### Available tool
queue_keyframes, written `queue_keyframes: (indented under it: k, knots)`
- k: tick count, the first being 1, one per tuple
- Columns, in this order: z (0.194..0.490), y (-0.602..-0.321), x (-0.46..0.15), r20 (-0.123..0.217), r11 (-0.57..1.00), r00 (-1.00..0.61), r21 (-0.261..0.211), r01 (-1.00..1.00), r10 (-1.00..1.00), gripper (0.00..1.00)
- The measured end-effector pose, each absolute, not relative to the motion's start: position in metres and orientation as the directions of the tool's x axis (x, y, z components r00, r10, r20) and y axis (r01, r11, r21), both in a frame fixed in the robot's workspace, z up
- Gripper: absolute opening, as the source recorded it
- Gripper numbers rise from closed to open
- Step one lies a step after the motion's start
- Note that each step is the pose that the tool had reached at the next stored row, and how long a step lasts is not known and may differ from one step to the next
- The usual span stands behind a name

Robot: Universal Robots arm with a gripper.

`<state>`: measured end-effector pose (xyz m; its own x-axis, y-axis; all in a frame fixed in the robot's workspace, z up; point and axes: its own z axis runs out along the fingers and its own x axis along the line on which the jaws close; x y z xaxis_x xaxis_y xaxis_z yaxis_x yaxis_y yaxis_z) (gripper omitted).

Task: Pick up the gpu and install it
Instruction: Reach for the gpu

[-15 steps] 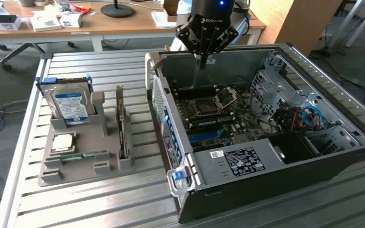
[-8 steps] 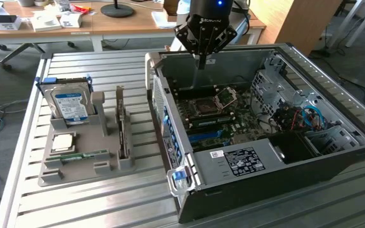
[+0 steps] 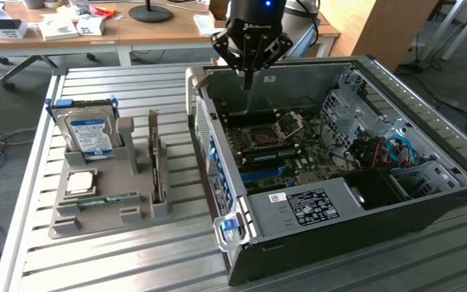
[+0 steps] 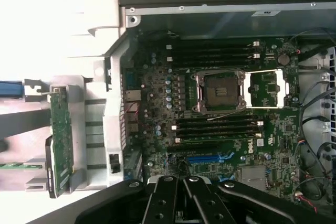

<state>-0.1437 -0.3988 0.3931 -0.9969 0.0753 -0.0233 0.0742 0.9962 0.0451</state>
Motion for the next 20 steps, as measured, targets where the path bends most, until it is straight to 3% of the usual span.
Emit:
queue_keyframes:
  k: [20]
  knots:
    - [0.392,-0.397,-0.213,-0.023,0.996,-0.997,0.045,0.074,0.075,0.11]
